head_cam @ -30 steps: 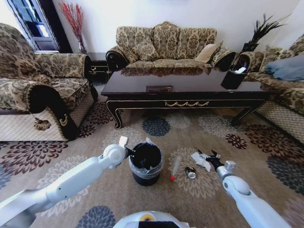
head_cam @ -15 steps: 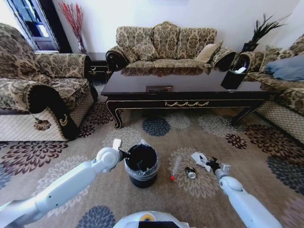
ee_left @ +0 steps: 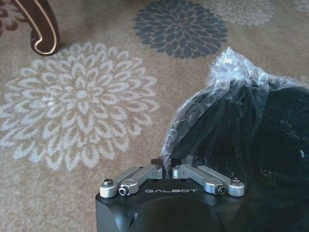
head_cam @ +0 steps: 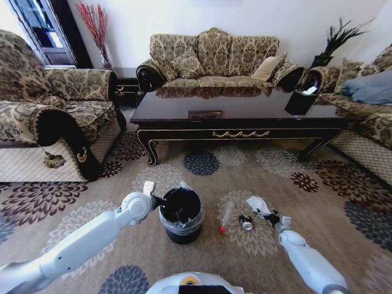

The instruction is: Move to the front of the table and pick up the trash from the floor, then place it into the trash bin.

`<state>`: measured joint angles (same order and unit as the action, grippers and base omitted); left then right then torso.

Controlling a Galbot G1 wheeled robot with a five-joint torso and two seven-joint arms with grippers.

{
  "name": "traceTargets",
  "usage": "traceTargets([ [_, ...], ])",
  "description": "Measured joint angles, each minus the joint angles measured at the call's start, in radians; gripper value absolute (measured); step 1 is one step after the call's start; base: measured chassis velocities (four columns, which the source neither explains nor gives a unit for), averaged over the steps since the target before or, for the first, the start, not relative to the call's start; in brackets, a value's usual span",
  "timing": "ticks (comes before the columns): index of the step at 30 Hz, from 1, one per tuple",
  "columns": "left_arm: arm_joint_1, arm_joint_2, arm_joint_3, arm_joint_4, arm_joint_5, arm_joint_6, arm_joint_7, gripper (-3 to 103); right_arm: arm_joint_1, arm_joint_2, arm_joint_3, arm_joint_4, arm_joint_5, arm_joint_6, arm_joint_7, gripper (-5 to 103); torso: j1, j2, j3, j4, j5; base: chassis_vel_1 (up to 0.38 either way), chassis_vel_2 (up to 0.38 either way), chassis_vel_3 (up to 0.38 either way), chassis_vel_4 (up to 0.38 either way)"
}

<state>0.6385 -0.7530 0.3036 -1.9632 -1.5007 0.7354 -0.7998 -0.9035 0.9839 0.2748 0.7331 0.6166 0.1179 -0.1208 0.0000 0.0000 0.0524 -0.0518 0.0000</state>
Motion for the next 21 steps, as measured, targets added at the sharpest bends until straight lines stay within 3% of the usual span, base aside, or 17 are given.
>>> traceTargets([
  [9,-0.005,-0.009,0.012,0.006,0.004,0.0,-0.003,3,0.08,0.035,-0.004,-0.135,-0.042,0.017,-0.021,102,0.0,0.0,0.0,0.0,0.0,0.0,0.0,0.0,0.0],
  [12,0.003,-0.016,0.011,0.013,0.02,0.0,-0.012,3,0.063,0.035,-0.006,-0.119,-0.042,0.02,-0.037,88,0.0,0.0,0.0,0.0,0.0001,0.0,0.0,0.0,0.0],
  [14,0.006,-0.02,0.011,0.017,0.026,0.0,-0.014,3,0.061,0.036,-0.006,-0.119,-0.042,0.021,-0.039,88,0.0,0.0,0.0,0.0,0.0,0.0,0.0,0.0,0.0],
  [18,0.016,-0.027,0.013,0.016,0.031,0.0,-0.014,3,0.055,0.04,-0.006,-0.115,-0.042,0.027,-0.043,66,0.0,0.0,0.0,0.0001,-0.0001,0.0,0.0,0.0,0.0],
  [20,0.016,-0.026,0.014,0.014,0.031,0.0,-0.015,3,0.054,0.04,-0.006,-0.113,-0.042,0.028,-0.043,66,0.0,0.0,0.0,0.0002,0.0,0.0,0.0,0.0,0.0],
  [21,0.016,-0.024,0.016,0.013,0.031,0.0,-0.015,3,0.052,0.04,-0.005,-0.111,-0.042,0.028,-0.043,61,0.0,0.0,0.0,0.0003,0.0,0.0,0.0,0.0,0.0],
])
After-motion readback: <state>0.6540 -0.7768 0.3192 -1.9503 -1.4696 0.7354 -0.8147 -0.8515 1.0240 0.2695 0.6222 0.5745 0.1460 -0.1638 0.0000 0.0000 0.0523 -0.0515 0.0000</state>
